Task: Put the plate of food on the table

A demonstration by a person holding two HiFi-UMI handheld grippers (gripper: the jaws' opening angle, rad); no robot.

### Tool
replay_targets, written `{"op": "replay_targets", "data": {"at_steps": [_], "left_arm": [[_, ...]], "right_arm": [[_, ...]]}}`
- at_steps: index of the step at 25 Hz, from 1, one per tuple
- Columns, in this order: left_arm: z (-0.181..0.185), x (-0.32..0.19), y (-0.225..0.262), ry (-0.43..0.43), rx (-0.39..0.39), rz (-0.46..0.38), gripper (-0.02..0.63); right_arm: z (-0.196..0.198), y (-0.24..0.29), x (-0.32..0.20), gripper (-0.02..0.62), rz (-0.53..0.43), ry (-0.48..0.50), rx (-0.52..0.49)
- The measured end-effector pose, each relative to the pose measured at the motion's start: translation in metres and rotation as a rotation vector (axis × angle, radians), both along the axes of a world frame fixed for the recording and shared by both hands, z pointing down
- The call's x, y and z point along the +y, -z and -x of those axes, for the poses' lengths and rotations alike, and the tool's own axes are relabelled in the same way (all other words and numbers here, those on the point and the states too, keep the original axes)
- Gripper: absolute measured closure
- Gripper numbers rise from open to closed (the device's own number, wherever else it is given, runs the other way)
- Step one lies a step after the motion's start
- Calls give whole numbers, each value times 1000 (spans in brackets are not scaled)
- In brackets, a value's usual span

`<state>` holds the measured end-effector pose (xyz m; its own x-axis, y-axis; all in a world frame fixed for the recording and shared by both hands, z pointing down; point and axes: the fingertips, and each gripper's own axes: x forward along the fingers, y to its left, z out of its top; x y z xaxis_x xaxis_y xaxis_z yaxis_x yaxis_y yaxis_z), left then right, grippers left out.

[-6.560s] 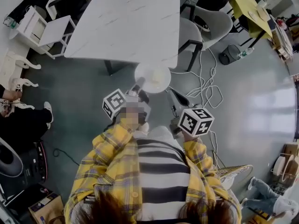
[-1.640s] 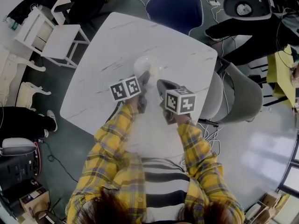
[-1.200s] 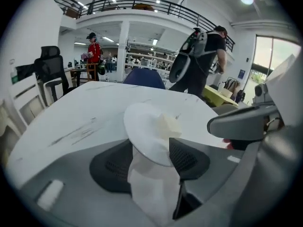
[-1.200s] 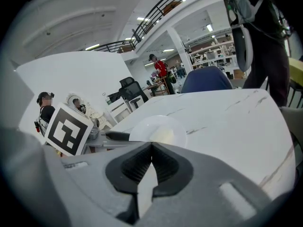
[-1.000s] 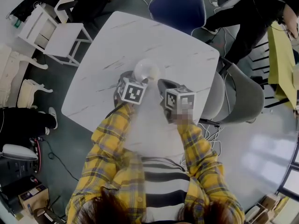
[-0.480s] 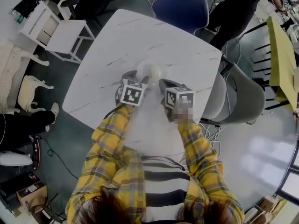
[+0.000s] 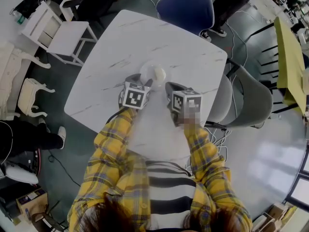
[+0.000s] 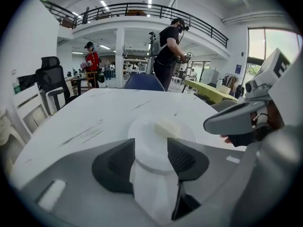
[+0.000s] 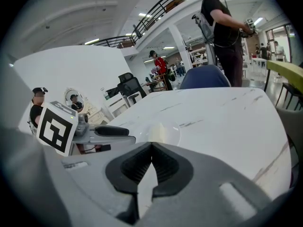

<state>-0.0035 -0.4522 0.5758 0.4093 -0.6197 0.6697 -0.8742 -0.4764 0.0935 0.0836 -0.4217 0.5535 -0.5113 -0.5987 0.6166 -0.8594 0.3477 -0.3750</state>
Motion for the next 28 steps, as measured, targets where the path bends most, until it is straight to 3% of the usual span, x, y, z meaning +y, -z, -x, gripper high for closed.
{"op": "replay_targets", "data": {"at_steps": [5,12,19,25,28], "left_arm": [[-8,13,35,50,230,-34,394],[-21,50,79,68,567,-40,483],[-41,94,94,49,705,-5,541],[-51,130,110,36,716,-43,607],[-55,145,116,32,719,-63,607]], "right_arm": [[0,11,7,598,-24,4,-11],[-2,33,27,598,-70,-3,-51],[-2,54,59,598,-112,12,-82],[-8,73,93,598,-150,18,-105],[-13,78,110,598,-164,17,-104]]}}
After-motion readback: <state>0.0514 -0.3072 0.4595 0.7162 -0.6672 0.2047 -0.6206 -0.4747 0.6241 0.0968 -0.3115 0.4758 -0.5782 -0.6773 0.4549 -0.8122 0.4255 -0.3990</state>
